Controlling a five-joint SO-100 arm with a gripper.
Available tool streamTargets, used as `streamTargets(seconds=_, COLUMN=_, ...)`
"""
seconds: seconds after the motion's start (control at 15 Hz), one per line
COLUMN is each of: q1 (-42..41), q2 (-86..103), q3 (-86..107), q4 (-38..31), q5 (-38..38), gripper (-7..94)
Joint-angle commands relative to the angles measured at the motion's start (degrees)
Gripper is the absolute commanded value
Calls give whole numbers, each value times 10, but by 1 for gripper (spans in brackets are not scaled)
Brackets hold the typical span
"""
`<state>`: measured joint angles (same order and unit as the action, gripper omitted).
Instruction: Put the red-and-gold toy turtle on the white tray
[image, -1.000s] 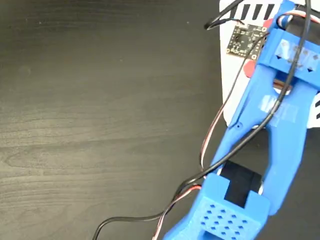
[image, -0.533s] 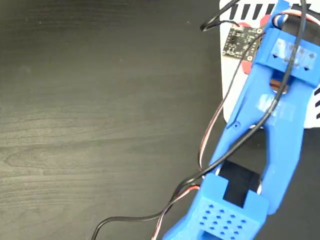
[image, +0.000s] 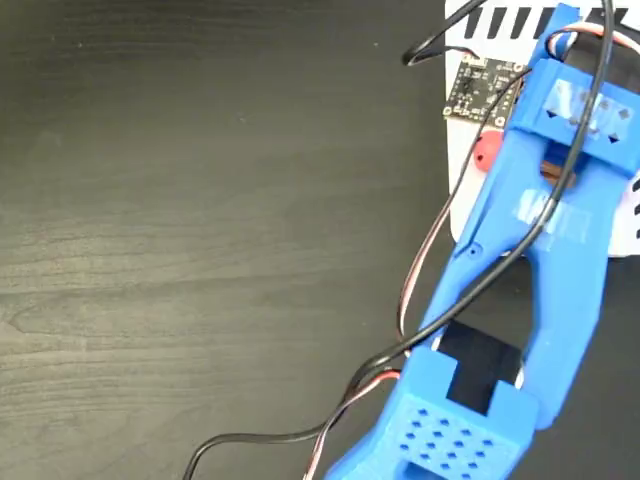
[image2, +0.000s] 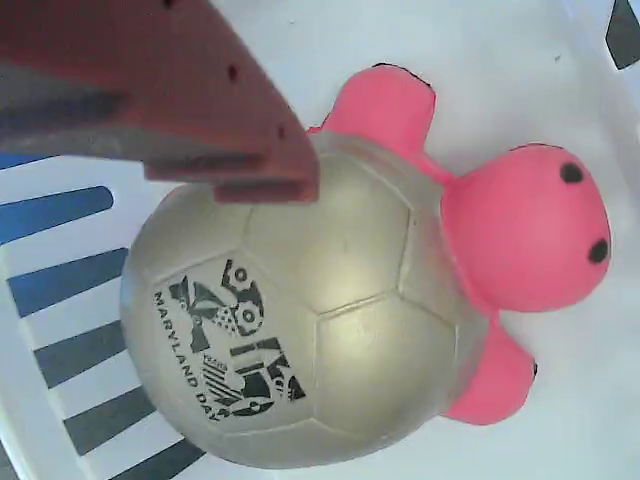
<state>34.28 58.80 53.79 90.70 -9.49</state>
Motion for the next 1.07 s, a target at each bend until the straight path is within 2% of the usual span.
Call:
streamTargets(seconds=0.0, q1=-3, q2=51, q3=-69, q4=59, q5=-1, gripper=50)
streamTargets(seconds=0.13, q1=-18, q2=69, q3=-136, q4=78, q5=32, gripper=10)
streamTargets(seconds=0.2, q1=-35, q2=90, q3=-145, q4=78, q5=45, gripper=0)
streamTargets(seconds=0.53, q1=-171, q2=258, q3=-101, q4=55, q5=115, gripper=0)
streamTargets(seconds=0.87, q1=-410, q2=533, q3=100, q4=41, q5=185, gripper=0)
streamTargets(seconds=0.93, q1=-442, q2=572, q3=166, q4=21, q5=201, gripper=0)
streamTargets(seconds=1.0, q1=-456, q2=615, q3=265, q4=-30, q5=212, gripper=0)
